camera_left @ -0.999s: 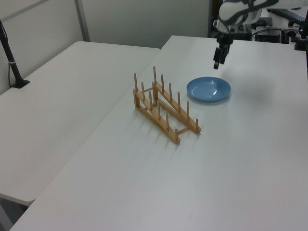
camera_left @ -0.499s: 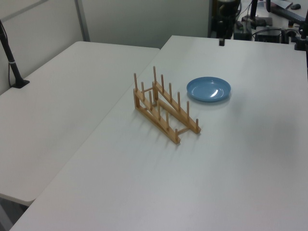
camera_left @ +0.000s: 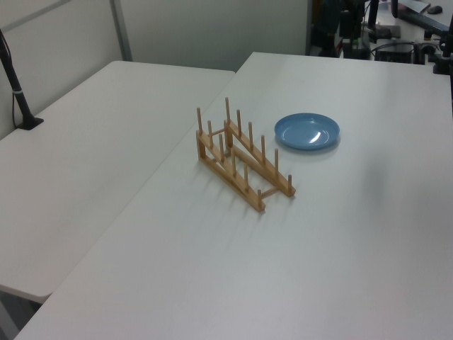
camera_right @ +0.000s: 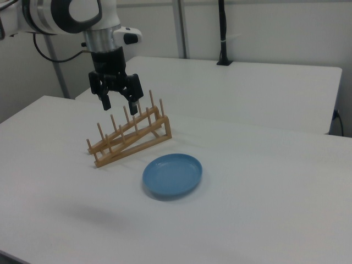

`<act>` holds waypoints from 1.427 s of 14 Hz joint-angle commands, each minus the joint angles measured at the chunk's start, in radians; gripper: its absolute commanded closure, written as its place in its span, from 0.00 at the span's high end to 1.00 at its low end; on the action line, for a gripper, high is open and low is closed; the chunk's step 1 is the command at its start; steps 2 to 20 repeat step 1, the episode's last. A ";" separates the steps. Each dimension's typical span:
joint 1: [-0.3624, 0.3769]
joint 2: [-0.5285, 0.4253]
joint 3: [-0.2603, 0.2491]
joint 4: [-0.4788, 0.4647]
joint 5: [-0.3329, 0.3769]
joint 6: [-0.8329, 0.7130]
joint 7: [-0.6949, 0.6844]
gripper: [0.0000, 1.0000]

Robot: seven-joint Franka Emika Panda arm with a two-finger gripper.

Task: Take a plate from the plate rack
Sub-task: 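Open the gripper, release the plate rim, and raise the arm away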

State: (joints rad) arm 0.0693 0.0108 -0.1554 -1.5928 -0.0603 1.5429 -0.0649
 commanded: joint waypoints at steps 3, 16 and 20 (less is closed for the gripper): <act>0.007 -0.008 -0.012 -0.032 0.039 0.014 0.024 1.00; 0.007 -0.008 -0.012 -0.032 0.039 0.014 0.024 1.00; 0.007 -0.008 -0.012 -0.032 0.039 0.014 0.024 1.00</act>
